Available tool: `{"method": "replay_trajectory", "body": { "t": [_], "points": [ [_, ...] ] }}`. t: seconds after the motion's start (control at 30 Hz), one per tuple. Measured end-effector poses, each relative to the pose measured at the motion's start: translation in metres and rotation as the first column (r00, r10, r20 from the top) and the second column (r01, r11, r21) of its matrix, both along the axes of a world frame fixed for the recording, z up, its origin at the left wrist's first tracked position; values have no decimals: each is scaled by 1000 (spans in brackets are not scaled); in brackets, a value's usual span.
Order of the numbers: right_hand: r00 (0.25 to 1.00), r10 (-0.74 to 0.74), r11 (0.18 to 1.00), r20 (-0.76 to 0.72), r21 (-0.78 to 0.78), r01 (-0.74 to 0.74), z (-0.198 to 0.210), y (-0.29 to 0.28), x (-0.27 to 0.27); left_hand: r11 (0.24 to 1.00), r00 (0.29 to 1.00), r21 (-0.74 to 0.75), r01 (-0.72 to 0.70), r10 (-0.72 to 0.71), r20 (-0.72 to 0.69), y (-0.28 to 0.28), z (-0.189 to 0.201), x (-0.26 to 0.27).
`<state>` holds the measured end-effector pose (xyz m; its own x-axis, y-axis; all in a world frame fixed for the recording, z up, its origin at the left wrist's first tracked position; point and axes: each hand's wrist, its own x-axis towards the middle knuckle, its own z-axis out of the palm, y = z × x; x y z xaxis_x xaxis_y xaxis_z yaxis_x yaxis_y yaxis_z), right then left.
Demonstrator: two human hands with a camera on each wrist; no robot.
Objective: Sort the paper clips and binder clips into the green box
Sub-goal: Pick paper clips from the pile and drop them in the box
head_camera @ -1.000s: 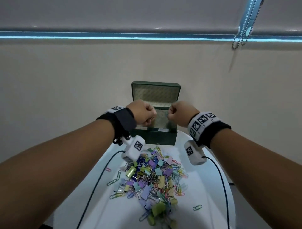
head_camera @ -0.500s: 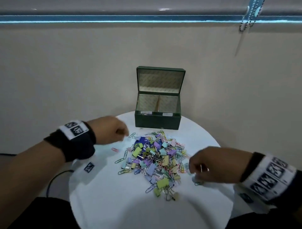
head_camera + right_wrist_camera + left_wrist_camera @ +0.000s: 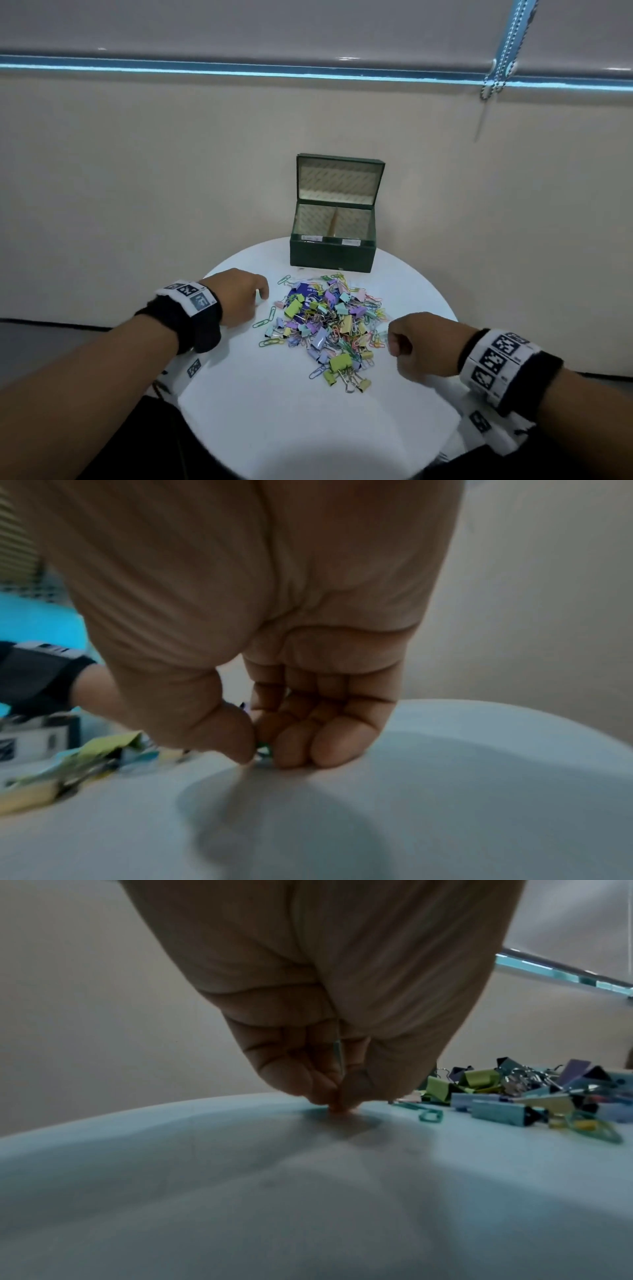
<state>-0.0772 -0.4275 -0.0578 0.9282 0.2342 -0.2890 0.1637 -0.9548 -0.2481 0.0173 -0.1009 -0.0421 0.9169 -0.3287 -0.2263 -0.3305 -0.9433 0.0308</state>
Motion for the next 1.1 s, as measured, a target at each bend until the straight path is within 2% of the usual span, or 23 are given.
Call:
{"method": "replay_trajectory", "body": {
  "t": [0.07, 0.13, 0.2, 0.23, 0.27, 0.33, 0.4, 0.47, 0.67, 0.8, 0.87, 0.9, 0.93, 0.97, 1.03, 1.07, 1.1],
  "points": [
    [997, -42, 998, 69, 58, 38, 6, -4, 11, 1000, 1000, 21, -4, 4, 5, -1, 1, -1],
    [977, -111, 984, 184, 155, 83, 11, -11, 24, 999, 997, 41, -6, 3, 77, -2, 4, -2],
    [963, -208, 946, 174, 285, 153, 16, -15, 34, 998, 989, 51, 26, -33, 141, -2, 6, -3],
    [966, -219, 940, 137, 296, 171, 16, -14, 36, 998, 989, 51, 36, -43, 143, -2, 6, -4],
    [973, -200, 952, 115, 258, 165, 15, -13, 39, 998, 991, 39, 38, -43, 129, -3, 6, -5],
    [983, -144, 988, 116, 76, 136, 14, -9, 43, 998, 994, 42, 37, -41, 101, -4, 6, -8],
    [987, -104, 989, 123, -95, 116, 13, -4, 43, 997, 992, 59, 58, -64, 108, -4, 7, -11],
    [989, -104, 979, 105, -166, 120, 7, -2, 45, 994, 989, 73, 83, -91, 119, -3, 7, -15],
    [987, -107, 985, 123, -119, 122, -3, -1, 51, 982, 977, 47, 185, -189, 101, 0, 0, -17],
    [985, -152, 981, 85, -112, 161, 0, -1, 54, 981, 978, 24, 192, -194, 82, 4, -7, -9],
    [980, -184, 980, 71, -57, 188, 4, -4, 56, 982, 979, 19, 189, -190, 78, 3, -9, -9],
    [973, -224, 975, 53, 21, 223, 7, -6, 58, 983, 980, 18, 185, -186, 72, 3, -10, -8],
    [959, -285, 948, 10, 154, 280, 11, -7, 60, 983, 981, 15, 180, -181, 69, 3, -10, -8],
    [936, -346, 878, -66, 329, 348, 14, -9, 61, 985, 983, 13, 172, -173, 68, 3, -10, -8],
    [885, -401, 605, -235, 658, 449, 22, -11, 64, 986, 983, -4, 168, -167, 80, 3, -9, -9],
    [874, -396, 473, -281, 753, 457, 27, -12, 66, 986, 983, -15, 164, -162, 84, 2, -8, -9],
    [872, -391, 390, -295, 805, 447, 32, -12, 68, 987, 984, -33, 158, -155, 88, 1, -6, -10]
  ]
}}
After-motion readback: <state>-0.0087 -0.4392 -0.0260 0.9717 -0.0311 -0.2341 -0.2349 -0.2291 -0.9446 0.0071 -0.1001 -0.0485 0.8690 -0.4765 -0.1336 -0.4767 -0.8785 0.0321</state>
